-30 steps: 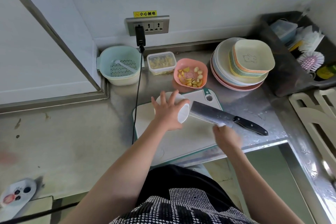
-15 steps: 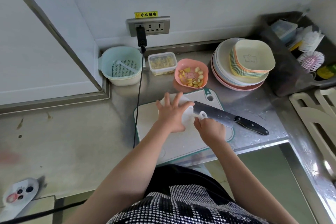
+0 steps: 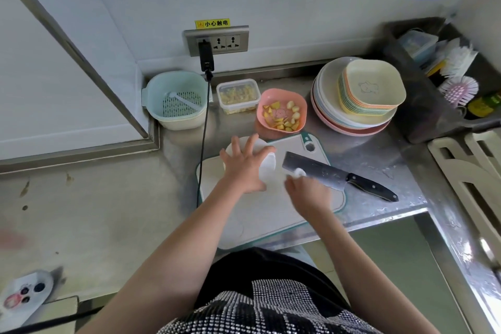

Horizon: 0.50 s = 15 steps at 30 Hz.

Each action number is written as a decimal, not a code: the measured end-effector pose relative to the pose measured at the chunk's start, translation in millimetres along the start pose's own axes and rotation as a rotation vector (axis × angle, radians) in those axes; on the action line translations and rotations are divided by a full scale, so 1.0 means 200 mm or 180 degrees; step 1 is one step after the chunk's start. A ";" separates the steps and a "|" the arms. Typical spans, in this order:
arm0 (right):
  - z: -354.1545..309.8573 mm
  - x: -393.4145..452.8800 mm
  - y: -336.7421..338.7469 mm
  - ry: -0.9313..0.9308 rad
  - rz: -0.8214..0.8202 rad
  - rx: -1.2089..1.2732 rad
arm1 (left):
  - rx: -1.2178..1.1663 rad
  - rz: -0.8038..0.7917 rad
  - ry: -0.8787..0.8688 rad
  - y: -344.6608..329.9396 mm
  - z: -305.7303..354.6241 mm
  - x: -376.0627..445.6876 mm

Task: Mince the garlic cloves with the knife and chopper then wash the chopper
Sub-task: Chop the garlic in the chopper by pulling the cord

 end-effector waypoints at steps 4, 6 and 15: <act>-0.20 0.03 0.01 0.0573 0.0183 -0.0233 | 0.0034 0.0042 -0.0010 0.00 0.00 -0.01; -0.13 0.04 -0.01 0.0476 0.0163 -0.0258 | 0.0005 0.0052 0.0012 -0.01 0.00 -0.01; 0.62 -0.09 -0.11 -0.1441 -0.0157 -0.0061 | -0.0010 0.0171 0.0021 -0.02 -0.01 0.00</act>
Point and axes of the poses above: each hand's wrist, its own x-axis towards the middle knuckle, its own y-axis out of the back of the hand, z = x × y, the point moved 4 cm from there along x, towards the middle knuckle
